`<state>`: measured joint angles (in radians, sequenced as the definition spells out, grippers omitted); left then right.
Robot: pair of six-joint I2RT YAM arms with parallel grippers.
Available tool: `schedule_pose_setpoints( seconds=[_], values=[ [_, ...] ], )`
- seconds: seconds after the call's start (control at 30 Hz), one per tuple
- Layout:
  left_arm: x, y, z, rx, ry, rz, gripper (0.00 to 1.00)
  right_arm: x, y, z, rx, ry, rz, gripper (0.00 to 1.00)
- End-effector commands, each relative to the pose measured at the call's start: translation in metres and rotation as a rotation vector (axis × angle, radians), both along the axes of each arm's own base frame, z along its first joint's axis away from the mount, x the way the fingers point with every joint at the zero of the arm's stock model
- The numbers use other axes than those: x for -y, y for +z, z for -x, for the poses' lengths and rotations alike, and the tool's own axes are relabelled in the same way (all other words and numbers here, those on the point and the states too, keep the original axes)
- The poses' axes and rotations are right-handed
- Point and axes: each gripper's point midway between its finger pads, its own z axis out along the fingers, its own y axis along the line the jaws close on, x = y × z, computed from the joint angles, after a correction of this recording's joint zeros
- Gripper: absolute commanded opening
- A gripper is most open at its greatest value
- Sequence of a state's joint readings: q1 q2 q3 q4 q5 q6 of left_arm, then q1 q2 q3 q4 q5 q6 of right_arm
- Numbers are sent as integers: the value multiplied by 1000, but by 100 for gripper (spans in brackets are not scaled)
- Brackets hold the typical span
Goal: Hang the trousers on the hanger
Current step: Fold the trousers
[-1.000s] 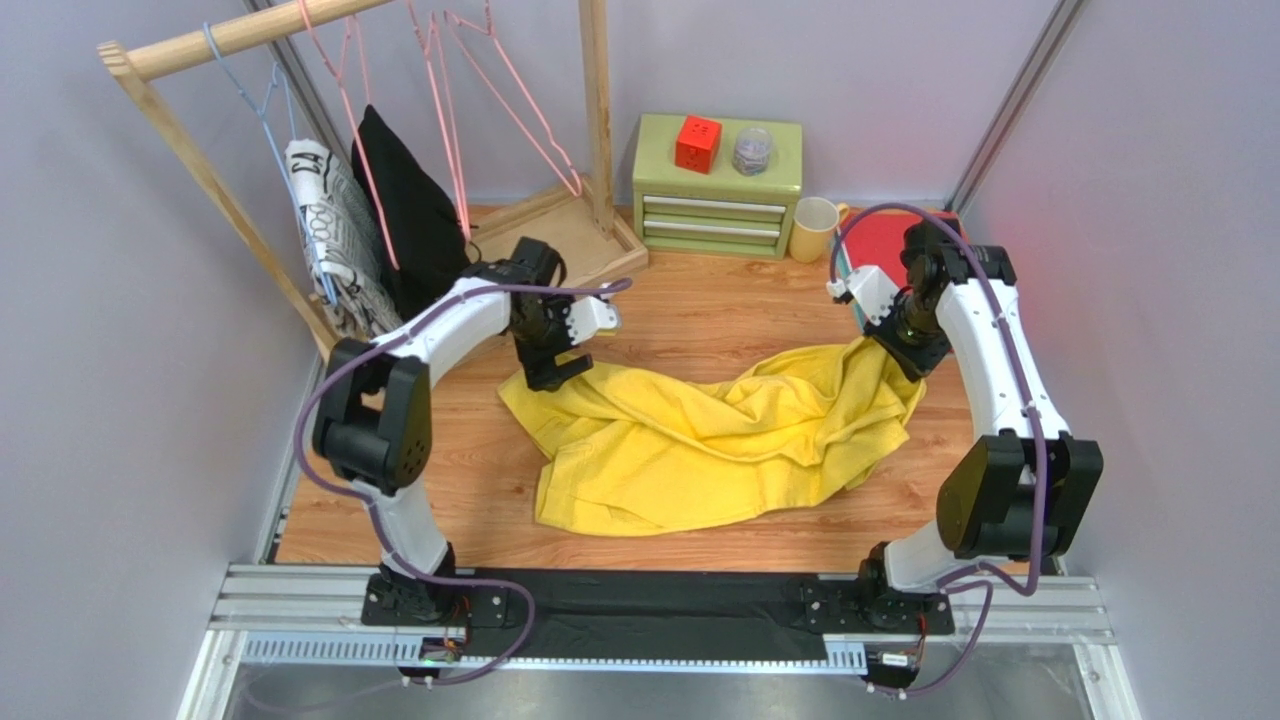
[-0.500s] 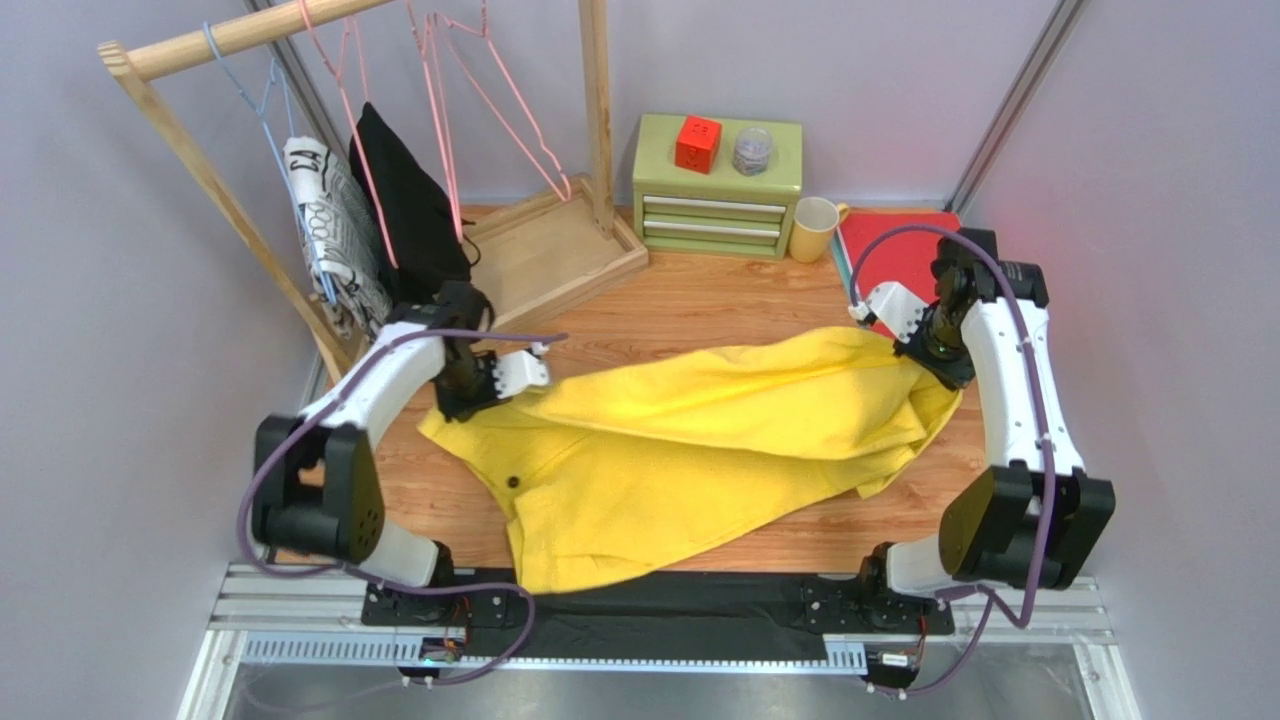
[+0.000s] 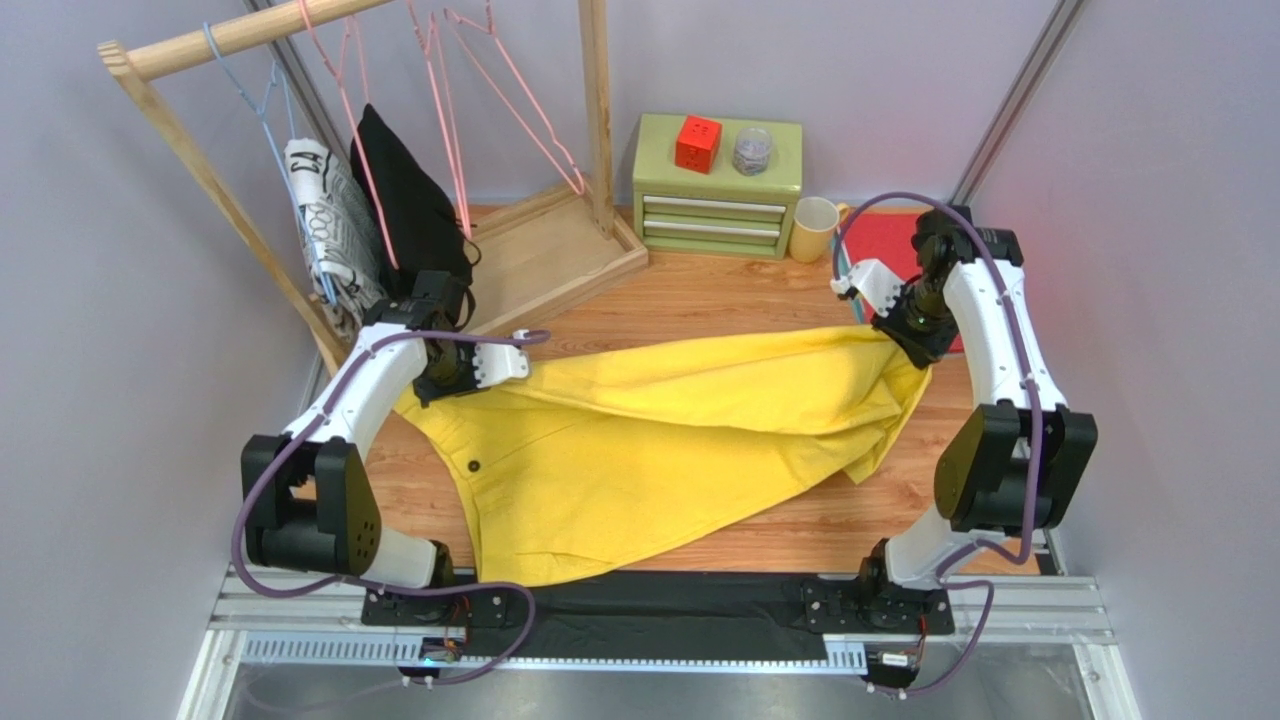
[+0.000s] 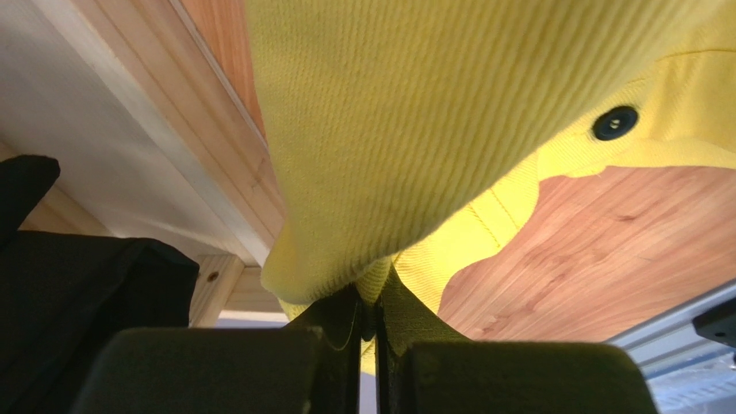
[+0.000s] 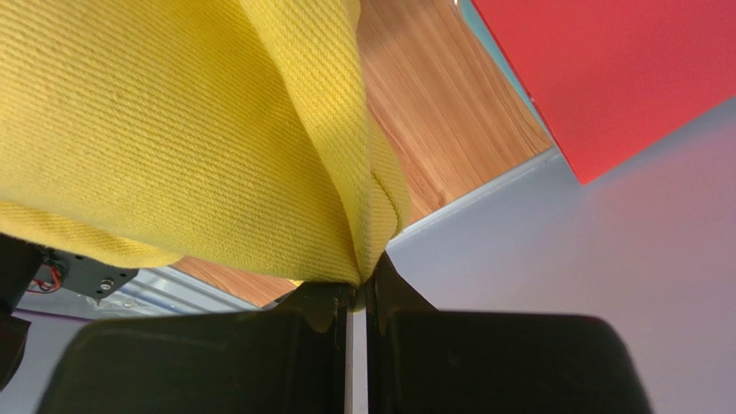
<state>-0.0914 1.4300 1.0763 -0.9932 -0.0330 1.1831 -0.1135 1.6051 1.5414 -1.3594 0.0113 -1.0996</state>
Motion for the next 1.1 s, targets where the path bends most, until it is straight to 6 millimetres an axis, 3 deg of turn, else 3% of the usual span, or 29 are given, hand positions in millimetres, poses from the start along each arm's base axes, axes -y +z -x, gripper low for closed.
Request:
schedule_pose_setpoints(
  seconds=[0.0, 0.13, 0.2, 0.23, 0.27, 0.3, 0.4, 0.47, 0.53, 0.57, 0.6, 0.63, 0.67, 0.7, 0.73, 0.8, 0.87, 1.03, 1.07],
  values=[
    [-33, 9, -10, 102, 63, -156, 0, -14, 1, 25, -101, -58, -19, 0],
    [-36, 7, -4, 89, 65, -164, 0, -47, -11, 1, -63, -82, -89, 4],
    [-36, 5, -2, 85, 63, -165, 0, -92, -5, -7, -62, -37, -219, 9],
    [-36, 4, -1, 82, 66, -165, 0, -106, -1, -8, -58, -74, -282, 19],
    [-36, 3, -2, 81, 76, -160, 0, -117, 7, -13, -42, -84, -343, 43],
    [-35, 3, -2, 80, 81, -156, 0, -129, 10, -16, -40, -97, -418, 49],
    [-32, 3, -2, 68, 104, -135, 0, -123, 9, -27, -1, -242, -497, 59],
    [-29, 5, -4, 66, 133, -109, 0, -93, 6, -30, 16, -421, -540, 59],
    [-26, 5, -1, 44, 148, -92, 0, -82, 3, -23, -11, -560, -644, 59],
    [-23, 5, -2, 39, 162, -74, 0, -58, 1, -19, -7, -685, -694, 59],
    [-22, 5, 0, 28, 169, -66, 0, -59, 10, -16, -17, -764, -809, 59],
    [-20, 5, 1, 20, 176, -59, 0, -54, 1, -6, -49, -854, -871, 59],
    [-18, 4, 1, 13, 186, -43, 0, -33, 0, -2, -22, -963, -925, 59],
    [-16, 4, 2, 4, 192, -35, 0, -28, 1, -2, 8, -1006, -961, 59],
    [-15, 3, 2, -1, 197, -29, 0, -30, -14, 10, -34, -1049, -973, 58],
    [-13, 2, 3, -13, 209, -14, 0, -35, -23, 21, -30, -1060, -995, 56],
    [-10, 1, 4, -26, 210, -1, 0, -54, -45, 40, -106, -1115, -992, 52],
    [-10, 3, 3, -24, 210, 1, 0, -55, -79, 38, -191, -1155, -848, 47],
    [-11, 4, 1, -21, 211, -3, 0, -61, -91, 43, -271, -1154, -814, 40]
  ],
)
